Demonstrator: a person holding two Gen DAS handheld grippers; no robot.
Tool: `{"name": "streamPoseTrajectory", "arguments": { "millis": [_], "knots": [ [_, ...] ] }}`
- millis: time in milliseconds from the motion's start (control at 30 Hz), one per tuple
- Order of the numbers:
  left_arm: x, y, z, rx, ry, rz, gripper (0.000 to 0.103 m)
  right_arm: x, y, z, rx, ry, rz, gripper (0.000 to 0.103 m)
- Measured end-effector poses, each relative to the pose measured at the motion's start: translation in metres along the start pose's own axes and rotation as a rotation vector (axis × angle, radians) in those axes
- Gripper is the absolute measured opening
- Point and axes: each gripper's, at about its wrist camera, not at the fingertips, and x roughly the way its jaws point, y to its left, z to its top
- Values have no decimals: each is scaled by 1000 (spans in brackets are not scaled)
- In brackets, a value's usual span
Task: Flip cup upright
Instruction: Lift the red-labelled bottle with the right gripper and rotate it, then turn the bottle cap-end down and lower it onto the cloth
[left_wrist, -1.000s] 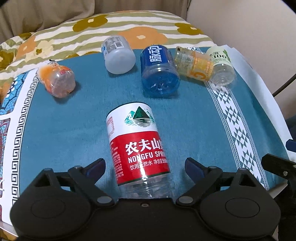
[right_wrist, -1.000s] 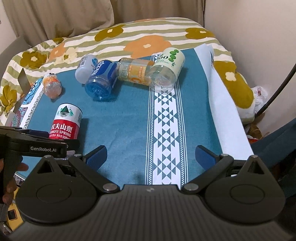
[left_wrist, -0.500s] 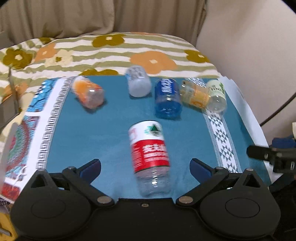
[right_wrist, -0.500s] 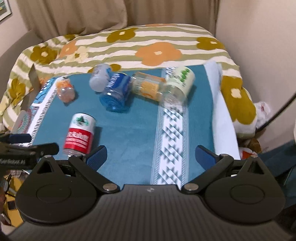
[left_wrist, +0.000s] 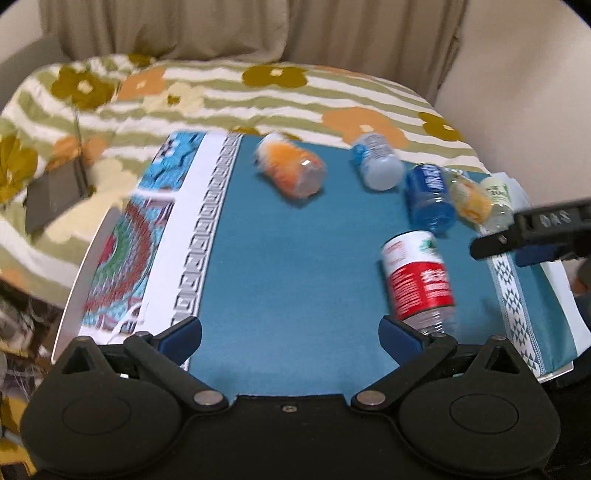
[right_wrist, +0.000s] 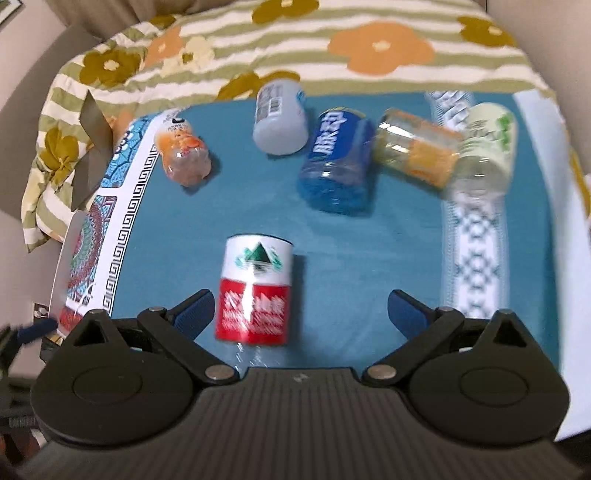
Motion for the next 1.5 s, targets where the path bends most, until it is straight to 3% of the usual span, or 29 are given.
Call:
{"name": "streamPoseTrajectory", "arguments": {
  "millis": [233, 533, 667, 733, 1067, 1267, 1333, 1400, 1500],
  "knots": [
    [15, 43, -8, -43, 66, -12, 103, 51, 16, 25, 86, 80, 21, 103],
    [29, 73, -5, -74, 97, -30, 103, 83, 22, 26, 91, 165, -3, 102],
    [34, 79, -5, -92, 109, -49, 103, 89, 18, 25, 120, 187, 9, 88],
    [35, 79, -5, -92, 113, -51, 103, 93, 17, 24, 131, 198, 21, 75],
    [30, 77, -9, -96, 117, -58, 103, 88, 20, 22, 107, 176, 27, 73],
    [18, 75, -3, -84, 89, -53, 103, 62, 28, 20, 72, 111, 36, 73],
    [13, 73, 0, -77, 79, -55, 103, 45, 28, 18, 81, 54, 48, 73],
    [10, 71, 2, -66, 72, -57, 103, 27, 26, 13, 123, -70, 64, 73],
    [13, 68, 4, -47, 80, -64, 103, 6, 26, -11, 214, -370, 71, 74]
  ]
}}
